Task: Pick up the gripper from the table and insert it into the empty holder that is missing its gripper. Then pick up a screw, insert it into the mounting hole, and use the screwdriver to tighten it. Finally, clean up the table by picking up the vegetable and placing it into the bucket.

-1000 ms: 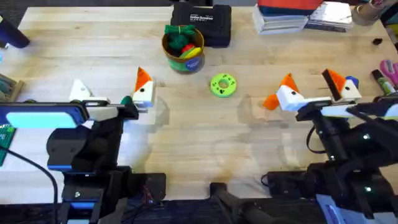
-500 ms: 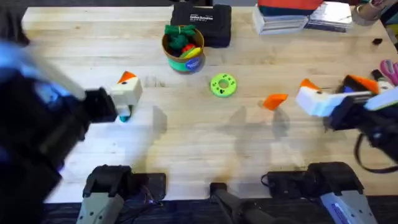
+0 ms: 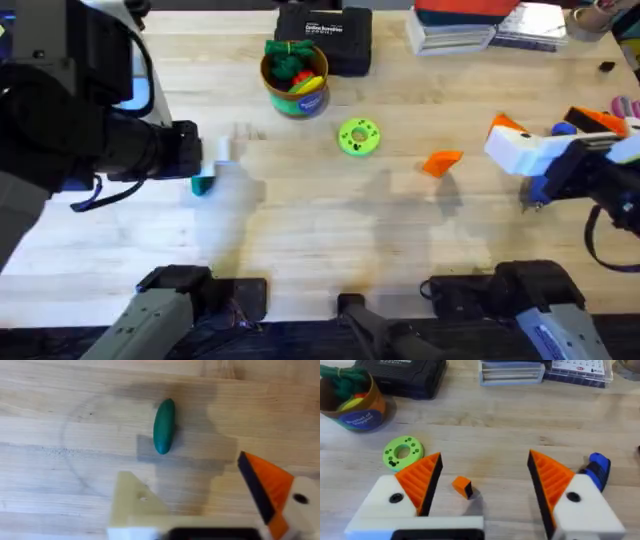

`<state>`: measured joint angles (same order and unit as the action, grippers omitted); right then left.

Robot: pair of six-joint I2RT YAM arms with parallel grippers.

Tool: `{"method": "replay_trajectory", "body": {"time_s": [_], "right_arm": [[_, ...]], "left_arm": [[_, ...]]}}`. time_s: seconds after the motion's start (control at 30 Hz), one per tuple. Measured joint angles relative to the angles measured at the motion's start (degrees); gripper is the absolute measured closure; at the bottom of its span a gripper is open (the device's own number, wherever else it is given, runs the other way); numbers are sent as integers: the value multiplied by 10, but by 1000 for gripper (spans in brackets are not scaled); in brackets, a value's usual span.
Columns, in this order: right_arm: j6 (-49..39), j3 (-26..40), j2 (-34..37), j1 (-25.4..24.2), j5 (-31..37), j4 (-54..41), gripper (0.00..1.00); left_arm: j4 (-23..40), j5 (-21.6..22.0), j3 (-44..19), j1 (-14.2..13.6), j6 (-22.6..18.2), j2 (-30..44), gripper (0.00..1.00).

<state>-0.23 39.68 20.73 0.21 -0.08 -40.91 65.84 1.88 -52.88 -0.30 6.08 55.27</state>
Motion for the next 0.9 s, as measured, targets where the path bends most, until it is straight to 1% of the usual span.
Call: {"method": "replay_trajectory", "body": {"time_s": [0.1,0.13,0.17,0.2,0.23,0.27,0.33,0.4,0.47,0.53,0.6,0.63,0.77,0.83,0.9], "right_arm": [[0,0,0,0,0,-2,9],[0,0,0,0,0,-2,8],[0,0,0,0,0,-3,7],[0,0,0,0,0,-3,7],[0,0,0,0,0,-4,7],[0,0,0,0,0,-6,8],[0,0,0,0,0,-14,8],[0,0,0,0,0,-21,7],[0,0,0,0,0,-22,9],[0,0,0,0,0,-22,8],[0,0,0,0,0,-22,9],[0,0,0,0,0,-22,7],[0,0,0,0,0,-22,7],[0,0,0,0,0,-22,10],[0,0,0,0,0,-22,7]], "left_arm": [[-1,6,0,0,0,4,642],[-4,8,0,0,-4,4,739],[-18,-4,0,-1,-4,2,301],[-27,-18,0,-3,-7,-1,126],[-36,-35,0,-7,-11,-4,48],[-48,-57,0,-14,-21,-8,25],[-72,-106,0,-33,-42,-17,17],[-115,-156,0,-56,-56,-25,16],[-153,-192,-1,-75,-64,-28,15],[-151,-217,-4,-84,-67,-28,15],[-124,-231,-5,-86,-65,-28,15],[-79,-239,-5,-86,-51,-28,16],[-8,-242,-5,-86,-40,-28,15],[-10,-242,-5,-86,-36,-28,15],[-40,-240,-4,-89,-36,-29,15]]}}
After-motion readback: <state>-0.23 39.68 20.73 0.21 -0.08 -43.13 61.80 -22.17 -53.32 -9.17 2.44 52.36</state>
